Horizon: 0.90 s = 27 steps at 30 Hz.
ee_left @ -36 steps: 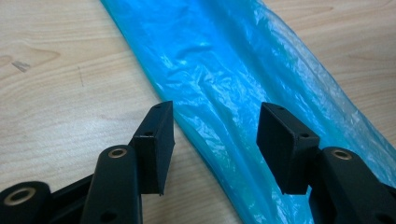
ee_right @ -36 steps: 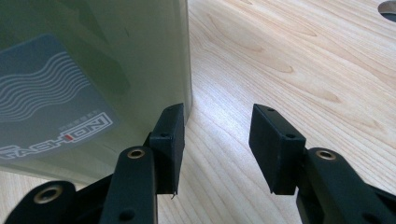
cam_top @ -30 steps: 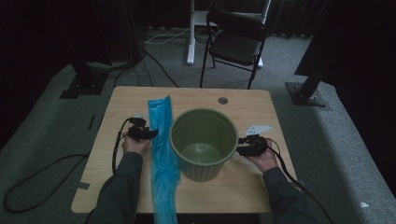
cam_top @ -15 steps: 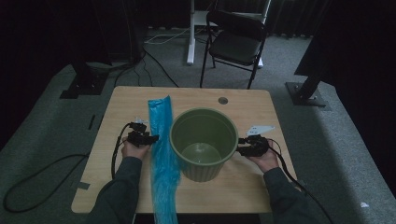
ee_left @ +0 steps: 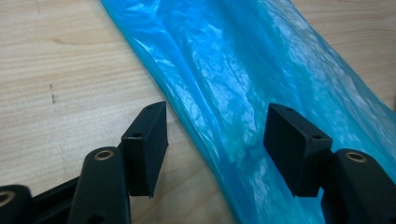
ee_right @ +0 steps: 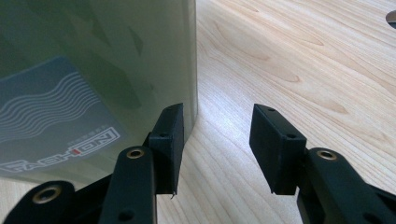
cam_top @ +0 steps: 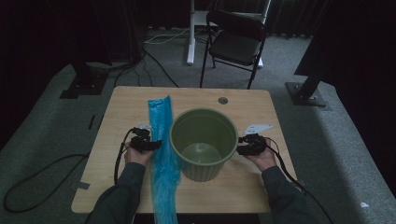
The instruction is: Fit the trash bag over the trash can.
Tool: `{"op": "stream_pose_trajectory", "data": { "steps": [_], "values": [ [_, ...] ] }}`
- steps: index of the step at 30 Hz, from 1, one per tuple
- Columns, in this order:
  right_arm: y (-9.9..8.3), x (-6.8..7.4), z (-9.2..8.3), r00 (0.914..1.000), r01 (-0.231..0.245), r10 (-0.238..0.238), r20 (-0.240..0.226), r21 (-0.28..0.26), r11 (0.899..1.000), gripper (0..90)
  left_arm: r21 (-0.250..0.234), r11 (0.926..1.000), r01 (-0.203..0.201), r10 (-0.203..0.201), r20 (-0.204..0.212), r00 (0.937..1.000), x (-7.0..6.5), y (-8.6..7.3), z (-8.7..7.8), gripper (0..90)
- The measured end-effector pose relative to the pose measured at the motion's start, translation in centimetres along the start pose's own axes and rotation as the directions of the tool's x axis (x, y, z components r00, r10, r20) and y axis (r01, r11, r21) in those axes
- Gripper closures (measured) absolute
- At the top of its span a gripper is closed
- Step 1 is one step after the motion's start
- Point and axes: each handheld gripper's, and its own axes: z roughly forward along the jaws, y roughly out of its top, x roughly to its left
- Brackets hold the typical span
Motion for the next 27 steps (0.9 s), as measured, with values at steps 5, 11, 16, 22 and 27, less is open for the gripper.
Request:
{"op": "stream_pose_trajectory", "data": {
  "steps": [5,11,16,22,27],
  "values": [
    [-0.2,0.0,-0.2,1.0000,0.001,-0.001,0.002,0.000,1.000,54.1,-0.004,1.0000,-0.002,0.001,-0.046,0.9989,-0.2,0.8,0.8,38.2],
    [-0.3,-0.1,-0.3,1.0000,-0.003,0.003,0.005,0.000,1.000,54.1,0.008,0.9988,-0.048,0.048,-0.097,0.9941,-1.1,1.4,1.4,43.8],
    [-0.3,0.0,-0.3,1.0000,0.000,0.000,0.005,0.001,1.000,54.1,0.003,0.9984,-0.057,0.057,-0.074,0.9957,-1.5,1.4,1.3,70.4],
    [-0.3,-0.1,-0.6,1.0000,-0.001,0.001,0.007,-0.006,1.000,54.2,0.024,0.9984,-0.051,0.050,0.031,0.9982,-0.4,1.2,0.7,89.4],
    [-0.3,-0.2,-0.6,1.0000,-0.002,0.002,0.006,-0.007,1.000,54.2,-0.034,0.9949,-0.095,0.098,0.090,0.9912,0.3,1.3,-1.5,89.6]
  ]
}}
